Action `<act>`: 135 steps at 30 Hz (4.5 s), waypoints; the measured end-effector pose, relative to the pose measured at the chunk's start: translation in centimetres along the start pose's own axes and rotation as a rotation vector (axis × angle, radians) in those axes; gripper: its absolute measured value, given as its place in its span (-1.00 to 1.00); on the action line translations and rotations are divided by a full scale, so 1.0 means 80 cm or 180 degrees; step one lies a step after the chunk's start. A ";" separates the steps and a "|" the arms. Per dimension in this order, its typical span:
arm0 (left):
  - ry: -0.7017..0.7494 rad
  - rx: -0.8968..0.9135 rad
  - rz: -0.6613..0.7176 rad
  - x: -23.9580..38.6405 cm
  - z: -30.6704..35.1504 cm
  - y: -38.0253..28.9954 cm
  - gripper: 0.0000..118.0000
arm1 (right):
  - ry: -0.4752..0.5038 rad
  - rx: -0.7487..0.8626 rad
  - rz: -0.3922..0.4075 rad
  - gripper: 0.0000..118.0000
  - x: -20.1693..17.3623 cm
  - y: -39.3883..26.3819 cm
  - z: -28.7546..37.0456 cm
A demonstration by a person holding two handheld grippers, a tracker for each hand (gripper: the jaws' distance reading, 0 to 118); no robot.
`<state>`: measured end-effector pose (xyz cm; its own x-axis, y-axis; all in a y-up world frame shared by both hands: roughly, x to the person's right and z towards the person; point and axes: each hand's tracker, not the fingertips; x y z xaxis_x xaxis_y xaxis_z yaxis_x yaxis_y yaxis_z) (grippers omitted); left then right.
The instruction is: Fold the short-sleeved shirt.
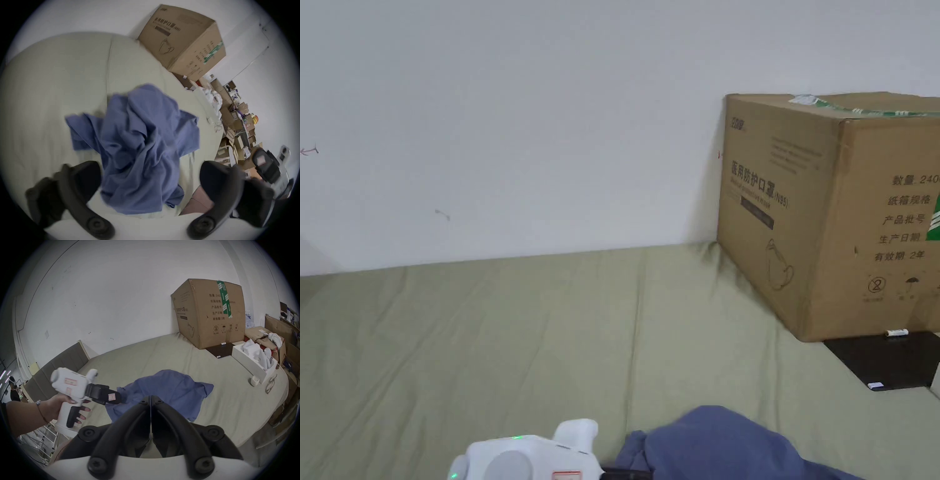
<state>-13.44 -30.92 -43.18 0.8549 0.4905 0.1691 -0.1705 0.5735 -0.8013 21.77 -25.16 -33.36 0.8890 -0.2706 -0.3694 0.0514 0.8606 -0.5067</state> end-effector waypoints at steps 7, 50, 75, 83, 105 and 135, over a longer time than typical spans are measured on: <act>0.0478 0.1368 -0.0091 0.022 0.173 -0.061 0.90 | 0.0085 0.0537 0.0207 -0.99 -0.029 0.035 0.024; 0.1165 0.0220 0.0074 -0.074 0.032 0.042 0.84 | -0.0403 0.0996 0.0177 -0.99 -0.019 0.001 0.013; 0.1240 0.1249 -0.0299 -0.014 0.057 -0.054 -0.91 | -0.0068 -0.1238 -0.0286 0.27 0.159 0.093 -0.265; 0.1352 0.1094 -0.0170 -0.048 0.067 -0.067 -0.91 | -0.0596 -0.2216 -0.0055 0.97 0.169 0.068 -0.427; 0.1776 0.1859 0.0158 -0.049 0.331 -0.030 -0.91 | -0.0133 -0.0759 -0.0063 -0.93 0.126 0.213 -0.129; 0.2188 0.2481 -0.0146 -0.064 0.468 0.267 -0.91 | -0.0563 0.0739 0.0195 -0.93 0.008 0.570 -0.098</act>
<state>-39.81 3.38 -39.72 0.9217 0.1181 -0.3694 -0.1912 0.9671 -0.1680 21.11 10.48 -62.82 0.9581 -0.1531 -0.2420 0.0797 0.9542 -0.2883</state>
